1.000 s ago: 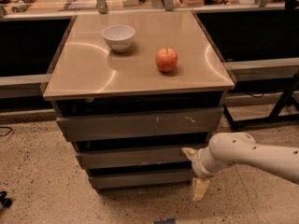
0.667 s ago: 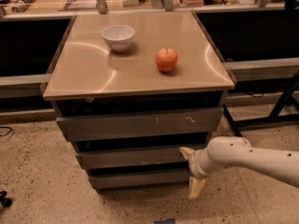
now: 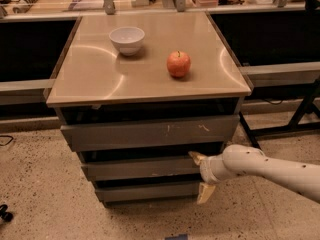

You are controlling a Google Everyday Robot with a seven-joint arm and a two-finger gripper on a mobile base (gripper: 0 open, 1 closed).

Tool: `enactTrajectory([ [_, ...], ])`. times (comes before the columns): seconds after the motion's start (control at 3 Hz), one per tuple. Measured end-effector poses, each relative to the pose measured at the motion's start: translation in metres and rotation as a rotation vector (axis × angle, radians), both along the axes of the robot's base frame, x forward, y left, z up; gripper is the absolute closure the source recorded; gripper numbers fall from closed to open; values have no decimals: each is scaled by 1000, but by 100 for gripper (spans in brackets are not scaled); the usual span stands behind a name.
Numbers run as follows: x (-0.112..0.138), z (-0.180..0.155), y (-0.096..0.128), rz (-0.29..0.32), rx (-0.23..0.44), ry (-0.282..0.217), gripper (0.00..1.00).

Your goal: Open middle drawer

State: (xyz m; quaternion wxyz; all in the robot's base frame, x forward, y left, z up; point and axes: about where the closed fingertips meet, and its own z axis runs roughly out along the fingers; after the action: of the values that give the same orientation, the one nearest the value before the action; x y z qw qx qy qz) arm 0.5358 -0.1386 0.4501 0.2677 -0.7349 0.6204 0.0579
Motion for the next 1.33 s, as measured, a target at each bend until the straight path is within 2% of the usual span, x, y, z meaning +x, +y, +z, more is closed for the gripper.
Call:
enactTrajectory([
  [0.33,37,-28,11,23,8,1,0],
  [0.67,38,-28,11,22,9,1,0],
  [1.0,33,-29,14,31,-5,39,0],
  [1.33,23,-31,14,45,-33,113,0],
])
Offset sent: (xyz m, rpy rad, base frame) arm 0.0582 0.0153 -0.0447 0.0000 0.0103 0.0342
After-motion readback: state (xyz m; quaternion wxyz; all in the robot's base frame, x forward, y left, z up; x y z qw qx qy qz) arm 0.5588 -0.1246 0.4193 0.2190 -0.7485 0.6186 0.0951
